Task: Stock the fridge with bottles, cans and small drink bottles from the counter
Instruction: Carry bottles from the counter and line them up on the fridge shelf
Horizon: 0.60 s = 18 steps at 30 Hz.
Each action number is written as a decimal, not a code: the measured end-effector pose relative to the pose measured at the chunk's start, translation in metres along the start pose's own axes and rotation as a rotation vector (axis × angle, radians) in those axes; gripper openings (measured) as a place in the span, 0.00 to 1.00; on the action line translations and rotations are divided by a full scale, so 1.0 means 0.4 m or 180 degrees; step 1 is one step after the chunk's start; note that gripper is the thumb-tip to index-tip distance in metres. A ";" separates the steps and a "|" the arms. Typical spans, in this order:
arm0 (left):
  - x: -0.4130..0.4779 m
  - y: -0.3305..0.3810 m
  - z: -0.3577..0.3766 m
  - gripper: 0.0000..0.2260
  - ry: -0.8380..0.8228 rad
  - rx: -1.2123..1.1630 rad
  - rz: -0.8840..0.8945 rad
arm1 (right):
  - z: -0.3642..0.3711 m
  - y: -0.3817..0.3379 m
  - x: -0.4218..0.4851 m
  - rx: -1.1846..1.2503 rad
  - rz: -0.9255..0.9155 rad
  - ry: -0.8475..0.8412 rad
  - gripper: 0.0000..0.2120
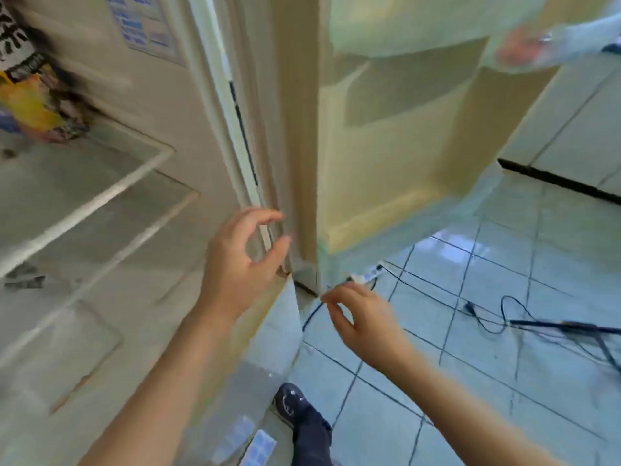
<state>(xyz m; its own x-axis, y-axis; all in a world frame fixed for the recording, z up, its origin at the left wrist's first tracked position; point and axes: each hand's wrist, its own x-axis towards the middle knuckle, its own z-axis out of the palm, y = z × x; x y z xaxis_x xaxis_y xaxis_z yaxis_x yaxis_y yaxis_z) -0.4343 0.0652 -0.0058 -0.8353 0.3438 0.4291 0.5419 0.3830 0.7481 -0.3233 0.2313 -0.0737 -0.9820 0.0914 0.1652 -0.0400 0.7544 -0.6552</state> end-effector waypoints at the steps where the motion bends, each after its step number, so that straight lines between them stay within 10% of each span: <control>1: -0.048 0.019 0.066 0.10 -0.0331 -0.0135 -0.0166 | -0.019 0.053 -0.088 -0.0109 0.0331 -0.0043 0.08; 11: -0.546 0.115 0.563 0.16 -0.3699 0.0904 -0.1159 | -0.043 0.345 -0.983 0.0087 0.4207 -0.0145 0.09; 18: -0.753 0.163 0.738 0.12 -0.4846 0.1391 -0.1203 | 0.000 0.346 -1.327 0.0716 0.5696 0.0365 0.12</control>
<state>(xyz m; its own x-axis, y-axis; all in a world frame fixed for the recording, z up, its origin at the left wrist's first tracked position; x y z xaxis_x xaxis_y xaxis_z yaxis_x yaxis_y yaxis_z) -0.1200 0.2397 -0.2357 -0.2043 0.5599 -0.8030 0.5440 0.7469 0.3823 0.1926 0.2874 -0.2522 0.1557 0.6552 -0.7393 0.9083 -0.3891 -0.1535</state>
